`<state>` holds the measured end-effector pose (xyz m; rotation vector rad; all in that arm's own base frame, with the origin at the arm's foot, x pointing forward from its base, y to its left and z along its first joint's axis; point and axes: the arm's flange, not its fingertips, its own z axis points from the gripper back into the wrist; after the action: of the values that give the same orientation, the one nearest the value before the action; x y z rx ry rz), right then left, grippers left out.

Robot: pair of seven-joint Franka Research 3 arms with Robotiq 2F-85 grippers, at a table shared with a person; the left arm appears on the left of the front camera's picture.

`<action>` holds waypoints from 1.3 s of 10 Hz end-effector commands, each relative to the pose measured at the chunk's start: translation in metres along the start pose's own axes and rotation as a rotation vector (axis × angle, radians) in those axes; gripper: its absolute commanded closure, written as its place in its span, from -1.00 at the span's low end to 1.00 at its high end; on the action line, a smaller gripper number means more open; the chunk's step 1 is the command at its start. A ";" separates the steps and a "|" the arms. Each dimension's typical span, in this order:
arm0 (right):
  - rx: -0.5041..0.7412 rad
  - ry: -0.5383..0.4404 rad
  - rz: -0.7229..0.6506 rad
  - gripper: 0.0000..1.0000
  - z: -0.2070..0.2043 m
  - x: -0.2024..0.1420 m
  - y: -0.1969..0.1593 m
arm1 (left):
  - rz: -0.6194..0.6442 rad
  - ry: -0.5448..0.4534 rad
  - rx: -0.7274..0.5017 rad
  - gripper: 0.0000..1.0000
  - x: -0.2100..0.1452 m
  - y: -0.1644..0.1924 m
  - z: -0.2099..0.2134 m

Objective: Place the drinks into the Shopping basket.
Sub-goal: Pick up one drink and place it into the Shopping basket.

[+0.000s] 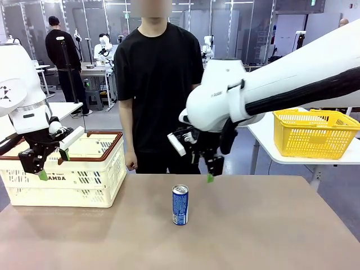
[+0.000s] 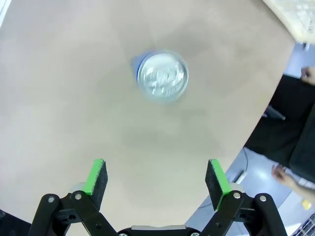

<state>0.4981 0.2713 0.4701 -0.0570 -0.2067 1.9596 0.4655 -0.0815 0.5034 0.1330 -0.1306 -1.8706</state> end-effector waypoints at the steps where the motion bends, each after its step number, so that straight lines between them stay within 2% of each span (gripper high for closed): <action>1: -0.009 0.017 -0.141 -1.00 0.013 -0.031 0.031 | 0.013 -0.004 0.005 -1.00 0.001 0.000 0.001; 2: -0.039 0.026 -0.217 -1.00 0.022 -0.055 0.045 | 0.013 -0.004 0.005 -1.00 0.001 0.000 0.001; 5: -0.099 -0.044 -0.452 -1.00 0.029 -0.118 0.096 | 0.013 -0.004 0.005 -1.00 0.001 0.000 0.001; 9: -0.099 -0.096 -0.750 -1.00 -0.002 -0.181 0.139 | 0.013 -0.004 0.005 -1.00 0.001 0.000 0.001; 12: -0.092 -0.168 -0.804 -1.00 -0.023 -0.200 0.142 | 0.013 -0.004 0.005 -1.00 0.001 0.000 0.001; 13: -0.113 -0.136 -0.800 -1.00 -0.030 -0.206 0.137 | 0.013 -0.004 0.005 -1.00 0.001 0.000 0.001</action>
<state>0.4477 0.0328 0.4117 0.0878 -0.3263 1.1496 0.4655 -0.0819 0.5036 0.1327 -0.1313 -1.8715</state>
